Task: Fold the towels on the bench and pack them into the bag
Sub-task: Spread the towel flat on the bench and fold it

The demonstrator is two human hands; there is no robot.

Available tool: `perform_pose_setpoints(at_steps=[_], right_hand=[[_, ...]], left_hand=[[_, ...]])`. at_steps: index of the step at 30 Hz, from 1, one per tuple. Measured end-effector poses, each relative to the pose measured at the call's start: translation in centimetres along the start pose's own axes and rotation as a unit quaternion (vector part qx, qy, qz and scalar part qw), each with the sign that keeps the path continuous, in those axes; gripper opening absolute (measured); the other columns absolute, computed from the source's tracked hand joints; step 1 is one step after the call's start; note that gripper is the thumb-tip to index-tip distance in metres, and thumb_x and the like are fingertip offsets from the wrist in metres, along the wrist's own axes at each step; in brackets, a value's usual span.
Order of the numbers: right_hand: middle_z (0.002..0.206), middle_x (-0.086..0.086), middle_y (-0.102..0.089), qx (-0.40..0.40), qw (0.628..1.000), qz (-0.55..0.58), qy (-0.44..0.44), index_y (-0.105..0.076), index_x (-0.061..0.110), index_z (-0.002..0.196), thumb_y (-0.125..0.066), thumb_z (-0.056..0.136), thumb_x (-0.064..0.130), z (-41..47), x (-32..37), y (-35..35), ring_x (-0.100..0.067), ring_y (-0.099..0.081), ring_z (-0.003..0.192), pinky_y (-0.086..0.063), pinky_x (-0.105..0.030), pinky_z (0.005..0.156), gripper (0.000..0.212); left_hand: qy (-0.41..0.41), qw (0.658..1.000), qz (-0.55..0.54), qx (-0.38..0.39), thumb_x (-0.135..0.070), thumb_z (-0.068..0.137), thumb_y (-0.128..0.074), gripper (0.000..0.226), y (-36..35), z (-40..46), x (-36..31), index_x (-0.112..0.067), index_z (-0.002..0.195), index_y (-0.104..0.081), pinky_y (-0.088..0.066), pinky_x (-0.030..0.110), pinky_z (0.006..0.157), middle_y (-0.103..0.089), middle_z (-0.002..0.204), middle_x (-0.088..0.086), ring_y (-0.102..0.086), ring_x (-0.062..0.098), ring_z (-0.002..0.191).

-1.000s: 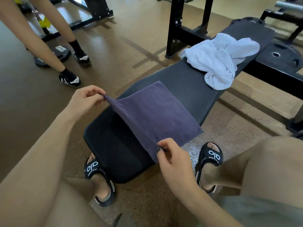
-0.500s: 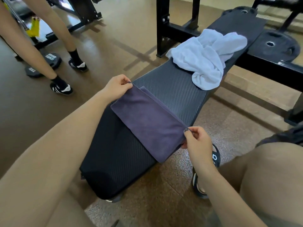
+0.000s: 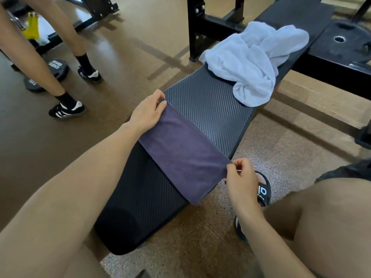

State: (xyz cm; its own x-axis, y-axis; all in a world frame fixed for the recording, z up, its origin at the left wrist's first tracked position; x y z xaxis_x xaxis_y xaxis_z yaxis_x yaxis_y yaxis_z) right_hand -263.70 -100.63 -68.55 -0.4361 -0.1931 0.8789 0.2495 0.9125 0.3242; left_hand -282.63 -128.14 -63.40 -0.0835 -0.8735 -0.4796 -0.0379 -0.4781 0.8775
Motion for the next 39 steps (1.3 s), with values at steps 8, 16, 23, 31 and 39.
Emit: perform_pose_setpoints(at_steps=[8, 16, 23, 31, 39], right_hand=[[0.087, -0.008, -0.060, 0.003, 1.000, -0.018, -0.008, -0.049, 0.023, 0.083, -0.050, 0.092, 0.025, 0.5, -0.5, -0.3, -0.025, -0.053, 0.074, -0.045, -0.044, 0.065, 0.009], [0.083, -0.006, -0.063, -0.002, 1.000, -0.010, -0.016, -0.053, 0.020, 0.087, -0.051, 0.096, 0.023, 1.0, -0.5, 0.1, -0.022, -0.054, 0.071, -0.046, -0.042, 0.065, 0.010], [0.080, -0.004, -0.063, -0.013, 1.000, -0.011, -0.015, -0.056, 0.020, 0.083, -0.053, 0.096, 0.021, 1.0, -0.4, 0.1, -0.021, -0.056, 0.071, -0.049, -0.047, 0.067, 0.013], [0.077, -0.004, -0.059, -0.018, 0.999, -0.046, 0.023, -0.048, 0.025, 0.087, -0.045, 0.100, 0.027, 0.7, 0.3, 0.4, -0.025, -0.056, 0.070, -0.049, -0.052, 0.066, 0.014], [0.078, -0.002, -0.057, -0.005, 0.994, -0.089, 0.059, -0.042, 0.028, 0.095, -0.039, 0.105, 0.032, 0.3, 0.8, 0.5, -0.022, -0.055, 0.067, -0.047, -0.050, 0.062, 0.011]], left_hand=[[-0.020, 0.993, 0.116, 0.005, -0.040, 0.108, -0.031, 0.017, -0.9, 0.5, -0.4, -0.027, 0.113, -0.041, -0.048, 0.048, 0.078, -0.055, 0.115, 0.003, -0.059, 0.035, 0.091], [-0.013, 0.992, 0.126, 0.001, -0.034, 0.109, -0.032, 0.020, -1.1, 0.3, -0.3, -0.018, 0.115, -0.042, -0.047, 0.048, 0.076, -0.053, 0.116, 0.007, -0.057, 0.037, 0.088], [-0.011, 0.987, 0.160, -0.006, -0.037, 0.109, -0.030, 0.021, -1.3, 0.4, -0.6, -0.019, 0.115, -0.042, -0.045, 0.046, 0.072, -0.052, 0.115, 0.006, -0.056, 0.036, 0.085], [-0.011, 0.989, 0.147, -0.016, -0.039, 0.110, -0.027, 0.021, -1.1, 0.2, -0.6, -0.024, 0.114, -0.040, -0.049, 0.051, 0.077, -0.056, 0.118, 0.003, -0.061, 0.039, 0.087], [-0.011, 0.988, 0.151, -0.039, -0.037, 0.110, -0.026, 0.024, -1.1, 0.1, -0.8, -0.019, 0.117, -0.040, -0.039, 0.045, 0.072, -0.058, 0.121, 0.005, -0.061, 0.040, 0.090]])
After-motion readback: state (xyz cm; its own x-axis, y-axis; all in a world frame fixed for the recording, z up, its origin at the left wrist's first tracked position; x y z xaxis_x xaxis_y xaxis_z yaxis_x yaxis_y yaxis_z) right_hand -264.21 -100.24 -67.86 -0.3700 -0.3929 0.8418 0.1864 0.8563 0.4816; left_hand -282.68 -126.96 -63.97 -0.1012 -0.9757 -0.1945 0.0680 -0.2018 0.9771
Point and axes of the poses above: each hand's wrist, its own z-axis towards the middle knuckle, its own y-axis out of the back of the hand, x = y × z, the point moved 5 cm from there along z, towards the middle knuckle
